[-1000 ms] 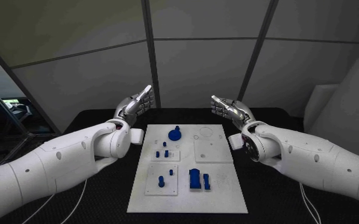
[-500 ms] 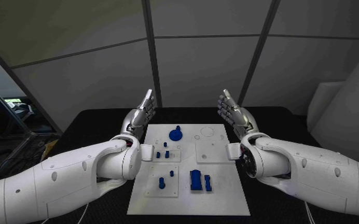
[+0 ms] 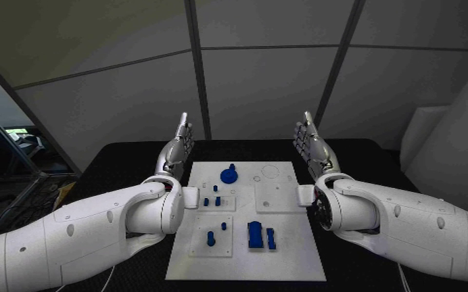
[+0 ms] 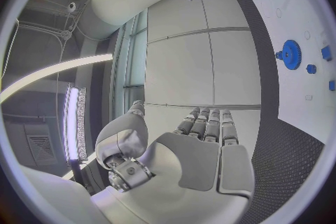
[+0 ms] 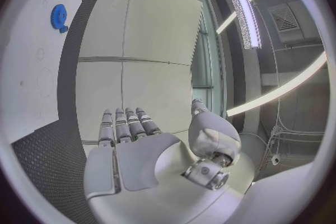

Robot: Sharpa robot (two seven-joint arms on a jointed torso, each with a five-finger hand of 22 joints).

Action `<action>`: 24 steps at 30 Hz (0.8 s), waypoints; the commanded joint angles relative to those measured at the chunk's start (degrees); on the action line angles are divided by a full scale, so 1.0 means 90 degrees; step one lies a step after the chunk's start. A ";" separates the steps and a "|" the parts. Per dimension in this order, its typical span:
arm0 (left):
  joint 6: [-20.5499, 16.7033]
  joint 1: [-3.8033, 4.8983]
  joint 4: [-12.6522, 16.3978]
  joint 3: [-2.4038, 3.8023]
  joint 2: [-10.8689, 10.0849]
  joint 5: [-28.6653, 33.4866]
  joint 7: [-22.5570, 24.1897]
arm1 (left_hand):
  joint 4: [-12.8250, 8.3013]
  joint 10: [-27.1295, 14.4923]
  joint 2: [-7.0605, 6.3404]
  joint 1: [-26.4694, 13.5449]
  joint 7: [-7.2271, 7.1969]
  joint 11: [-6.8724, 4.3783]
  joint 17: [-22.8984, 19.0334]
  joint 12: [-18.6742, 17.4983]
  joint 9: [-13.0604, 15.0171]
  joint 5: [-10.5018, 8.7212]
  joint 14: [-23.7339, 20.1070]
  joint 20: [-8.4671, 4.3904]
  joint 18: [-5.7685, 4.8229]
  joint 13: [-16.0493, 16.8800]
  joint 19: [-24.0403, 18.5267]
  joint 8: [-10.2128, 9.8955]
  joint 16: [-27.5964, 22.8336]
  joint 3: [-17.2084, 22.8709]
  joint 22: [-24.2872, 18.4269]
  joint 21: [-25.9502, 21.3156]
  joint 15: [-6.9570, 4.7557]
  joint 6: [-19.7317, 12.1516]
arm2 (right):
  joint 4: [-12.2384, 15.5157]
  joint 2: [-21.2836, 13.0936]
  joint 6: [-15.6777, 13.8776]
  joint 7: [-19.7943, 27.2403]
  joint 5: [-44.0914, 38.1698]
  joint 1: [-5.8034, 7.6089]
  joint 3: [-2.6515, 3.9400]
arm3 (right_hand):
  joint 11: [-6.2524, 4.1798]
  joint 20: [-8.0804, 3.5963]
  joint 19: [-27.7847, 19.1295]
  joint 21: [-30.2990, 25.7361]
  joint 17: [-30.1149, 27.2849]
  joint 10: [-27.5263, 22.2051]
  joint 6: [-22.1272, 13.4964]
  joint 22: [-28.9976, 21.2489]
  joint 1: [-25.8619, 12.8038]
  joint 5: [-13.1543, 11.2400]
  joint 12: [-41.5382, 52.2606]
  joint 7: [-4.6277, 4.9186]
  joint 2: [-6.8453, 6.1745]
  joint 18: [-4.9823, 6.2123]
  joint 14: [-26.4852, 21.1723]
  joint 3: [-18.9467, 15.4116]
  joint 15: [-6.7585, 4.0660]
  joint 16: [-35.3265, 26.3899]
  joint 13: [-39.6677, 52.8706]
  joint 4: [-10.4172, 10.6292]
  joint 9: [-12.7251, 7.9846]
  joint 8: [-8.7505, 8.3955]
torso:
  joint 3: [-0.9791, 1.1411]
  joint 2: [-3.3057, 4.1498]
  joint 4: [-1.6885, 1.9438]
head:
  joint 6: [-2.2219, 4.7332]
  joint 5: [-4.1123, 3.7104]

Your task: Assemble the parts on the task board

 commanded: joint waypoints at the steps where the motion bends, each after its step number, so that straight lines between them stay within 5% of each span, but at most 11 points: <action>1: -0.0070 0.0010 0.0012 0.0002 -0.0003 -0.0026 0.0157 | 0.0010 -0.0303 -0.0001 -0.0456 -0.0002 -0.0003 -0.0006 -0.0037 -0.0007 -0.0045 -0.0289 -0.0035 -0.0369 -0.0007 -0.0220 -0.0031 -0.0038 -0.0045 -0.0102 -0.0041 -0.0008 -0.0310 | 0.0009 -0.0002 -0.0091 0.0127 0.0045 0.0014 0.0002 | -0.0003 -0.0024 -0.0304 -0.0043 -0.0011 -0.0355 -0.0324 -0.0027 -0.0481 -0.0033 -0.0023 -0.0003 -0.0002 -0.0142 -0.0351 -0.0005 0.0001 -0.0031 -0.0009 -0.0041 -0.0012 -0.0025 | 0.0000 0.0001 0.0001 | -0.0001 -0.0001; 3: -0.0070 0.0010 0.0012 0.0002 -0.0003 -0.0026 0.0157 | 0.0010 -0.0357 -0.0001 -0.0528 -0.0002 -0.0003 -0.0006 -0.0037 -0.0007 -0.0045 -0.0328 -0.0035 -0.0368 -0.0007 -0.0255 -0.0031 -0.0038 -0.0045 -0.0102 -0.0041 -0.0008 -0.0357 | 0.0009 -0.0002 -0.0091 0.0127 0.0045 0.0014 0.0002 | -0.0003 -0.0024 -0.0349 -0.0043 -0.0011 -0.0410 -0.0375 -0.0027 -0.0561 -0.0033 -0.0023 -0.0003 -0.0002 -0.0142 -0.0397 -0.0005 0.0001 -0.0031 -0.0009 -0.0041 -0.0012 -0.0025 | 0.0000 0.0001 0.0001 | -0.0001 -0.0001; 4: -0.0070 0.0010 0.0012 0.0002 -0.0003 -0.0026 0.0157 | 0.0010 -0.0391 -0.0001 -0.0575 -0.0002 -0.0003 -0.0006 -0.0037 -0.0007 -0.0045 -0.0347 -0.0035 -0.0369 -0.0007 -0.0701 -0.0031 -0.0038 -0.0045 -0.0102 -0.0041 -0.0008 -0.0378 | 0.0009 -0.0002 -0.0091 0.0127 0.0045 0.0014 0.0002 | -0.0003 -0.0024 -0.0374 -0.0043 -0.0011 -0.0441 -0.0402 -0.0027 -0.0608 -0.0033 -0.0023 -0.0003 -0.0002 -0.0142 -0.0438 -0.0005 0.0001 -0.0031 -0.0009 -0.0041 -0.0012 -0.0025 | 0.0000 0.0001 0.0001 | -0.0001 -0.0001; 9: -0.0070 0.0010 0.0012 0.0002 -0.0003 -0.0026 0.0157 | 0.0010 -0.0474 -0.0001 -0.0722 -0.0002 -0.0003 -0.0006 -0.0037 -0.0007 -0.0045 -0.0443 -0.0035 -0.0369 -0.0007 -0.0701 -0.0031 -0.0038 -0.0045 -0.0102 -0.0041 -0.0008 -0.0483 | 0.0009 -0.0002 -0.0091 0.0127 0.0045 0.0014 0.0002 | -0.0003 -0.0024 -0.0454 -0.0043 -0.0011 -0.0544 -0.0505 -0.0027 -0.0768 -0.0033 -0.0023 -0.0003 -0.0002 -0.0142 -0.0549 -0.0005 0.0001 -0.0031 -0.0009 -0.0041 -0.0012 -0.0025 | 0.0000 0.0001 0.0001 | -0.0001 -0.0001; 10: -0.0070 0.0010 0.0012 0.0002 -0.0003 -0.0026 0.0157 | 0.0010 -0.0979 -0.0001 -0.0824 -0.0002 -0.0003 -0.0006 -0.0037 -0.0007 -0.0045 -0.0905 -0.0035 -0.0370 -0.0007 -0.0701 -0.0031 -0.0038 -0.0045 -0.0102 -0.0041 -0.0008 -0.0968 | 0.0009 -0.0002 -0.0091 0.0127 0.0045 0.0014 0.0002 | -0.0003 -0.0024 -0.0489 -0.0043 -0.0011 -0.0589 -0.0516 -0.0027 -0.0792 -0.0033 -0.0023 -0.0003 -0.0002 -0.0142 -0.0570 -0.0005 0.0001 -0.0031 -0.0009 -0.0041 -0.0012 -0.0025 | 0.0000 0.0001 0.0001 | -0.0001 -0.0001; 11: -0.0070 0.0010 0.0012 0.0002 -0.0003 -0.0026 0.0157 | 0.0010 -0.0979 -0.0001 -0.0933 -0.0002 -0.0003 -0.0006 -0.0037 -0.0007 -0.0045 -0.0905 -0.0035 -0.0368 -0.0007 -0.0701 -0.0031 -0.0038 -0.0045 -0.0102 -0.0041 -0.0008 -0.0968 | 0.0009 -0.0002 -0.0091 0.0127 0.0045 0.0014 0.0002 | -0.0003 -0.0024 -0.0939 -0.0043 -0.0011 -0.1123 -0.1011 -0.0027 -0.0919 -0.0033 -0.0023 -0.0003 -0.0002 -0.0142 -0.1087 -0.0005 0.0001 -0.0031 -0.0009 -0.0041 -0.0012 -0.0025 | 0.0000 0.0001 0.0001 | -0.0001 -0.0001; 12: -0.0070 0.0010 0.0012 0.0002 -0.0003 -0.0026 0.0157 | 0.0010 -0.0979 -0.0001 -0.1436 -0.0002 -0.0003 -0.0006 -0.0037 -0.0007 -0.0045 -0.0905 -0.0035 -0.0368 -0.0007 -0.0701 -0.0031 -0.0038 -0.0045 -0.0102 -0.0041 -0.0008 -0.0968 | 0.0009 -0.0002 -0.0091 0.0127 0.0045 0.0014 0.0002 | -0.0003 -0.0024 -0.0939 -0.0043 -0.0011 -0.1123 -0.1011 -0.0027 -0.1029 -0.0033 -0.0023 -0.0003 -0.0002 -0.0142 -0.1087 -0.0005 0.0001 -0.0031 -0.0009 -0.0041 -0.0012 -0.0025 | 0.0000 0.0001 0.0001 | -0.0001 -0.0001; 13: -0.0070 0.0010 0.0012 0.0002 -0.0003 -0.0026 0.0157 | 0.0010 -0.0979 -0.0001 -0.1436 -0.0002 -0.0003 -0.0006 -0.0037 -0.0007 -0.0045 -0.0905 -0.0035 -0.0368 -0.0007 -0.0701 -0.0031 -0.0038 -0.0045 -0.0102 -0.0041 -0.0008 -0.0968 | 0.0009 -0.0002 -0.0091 0.0127 0.0045 0.0014 0.0002 | -0.0003 -0.0024 -0.0939 -0.0043 -0.0011 -0.1123 -0.1011 -0.0027 -0.1517 -0.0033 -0.0023 -0.0003 -0.0002 -0.0142 -0.1087 -0.0005 0.0001 -0.0031 -0.0009 -0.0041 -0.0012 -0.0025 | 0.0000 0.0001 0.0001 | -0.0001 -0.0001; 24: -0.0070 0.0010 0.0012 0.0002 -0.0003 -0.0026 0.0157 | 0.0010 -0.0979 -0.0001 -0.1436 -0.0002 -0.0003 -0.0006 -0.0037 -0.0007 -0.0045 -0.0905 -0.0035 -0.0368 -0.0007 -0.0701 -0.0031 -0.0038 -0.0045 -0.0102 -0.0041 -0.0008 -0.0968 | 0.0009 -0.0002 -0.0091 0.0127 0.0045 0.0014 0.0002 | -0.0003 -0.0024 -0.0939 -0.0043 -0.0011 -0.1123 -0.1011 -0.0027 -0.1517 -0.0033 -0.0023 -0.0003 -0.0002 -0.0142 -0.1087 -0.0005 0.0001 -0.0031 -0.0009 -0.0041 -0.0012 -0.0025 | 0.0000 0.0001 0.0001 | -0.0001 -0.0001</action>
